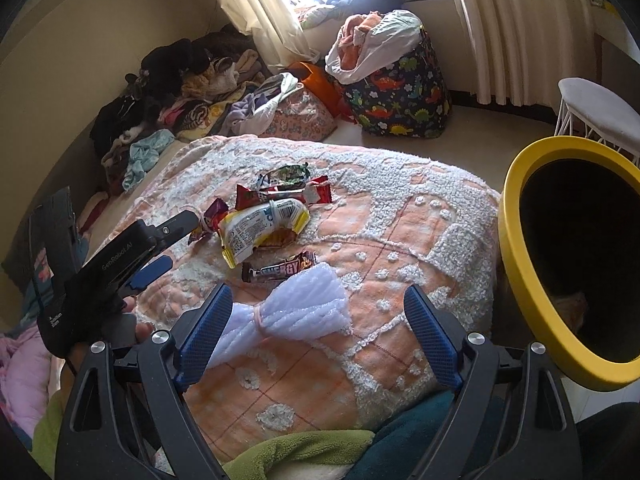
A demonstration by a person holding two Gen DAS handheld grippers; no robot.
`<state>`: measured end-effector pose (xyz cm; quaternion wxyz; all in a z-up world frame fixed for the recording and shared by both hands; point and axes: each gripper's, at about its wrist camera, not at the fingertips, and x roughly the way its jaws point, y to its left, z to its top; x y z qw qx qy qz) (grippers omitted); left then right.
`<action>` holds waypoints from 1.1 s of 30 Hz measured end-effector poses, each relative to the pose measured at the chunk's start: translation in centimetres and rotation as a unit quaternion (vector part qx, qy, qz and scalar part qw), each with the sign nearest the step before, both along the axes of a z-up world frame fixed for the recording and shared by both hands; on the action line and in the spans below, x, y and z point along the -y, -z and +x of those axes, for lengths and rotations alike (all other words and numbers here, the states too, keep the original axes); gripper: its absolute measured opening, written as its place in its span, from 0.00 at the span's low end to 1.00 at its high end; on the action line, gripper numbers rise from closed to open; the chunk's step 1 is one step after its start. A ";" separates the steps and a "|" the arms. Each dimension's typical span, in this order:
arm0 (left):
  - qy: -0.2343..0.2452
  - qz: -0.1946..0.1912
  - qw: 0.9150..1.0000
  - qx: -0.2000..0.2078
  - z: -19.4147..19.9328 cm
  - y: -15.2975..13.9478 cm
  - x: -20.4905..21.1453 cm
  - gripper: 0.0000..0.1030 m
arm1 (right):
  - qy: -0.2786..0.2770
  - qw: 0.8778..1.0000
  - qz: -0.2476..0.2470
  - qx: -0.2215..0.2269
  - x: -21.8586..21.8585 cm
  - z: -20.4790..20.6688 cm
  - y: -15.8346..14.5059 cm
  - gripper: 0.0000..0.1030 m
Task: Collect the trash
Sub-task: 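Lower the right tool onto the white foam net while the left tool reaches the yellow chip bag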
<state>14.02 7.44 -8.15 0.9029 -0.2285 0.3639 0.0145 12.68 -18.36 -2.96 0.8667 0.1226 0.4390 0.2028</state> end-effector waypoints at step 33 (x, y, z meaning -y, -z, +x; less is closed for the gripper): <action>0.038 -0.156 0.986 -0.043 3.2 4.2 -0.2 0.36 | -0.040 0.997 0.038 -0.062 -1.5 1.0 4.1 0.23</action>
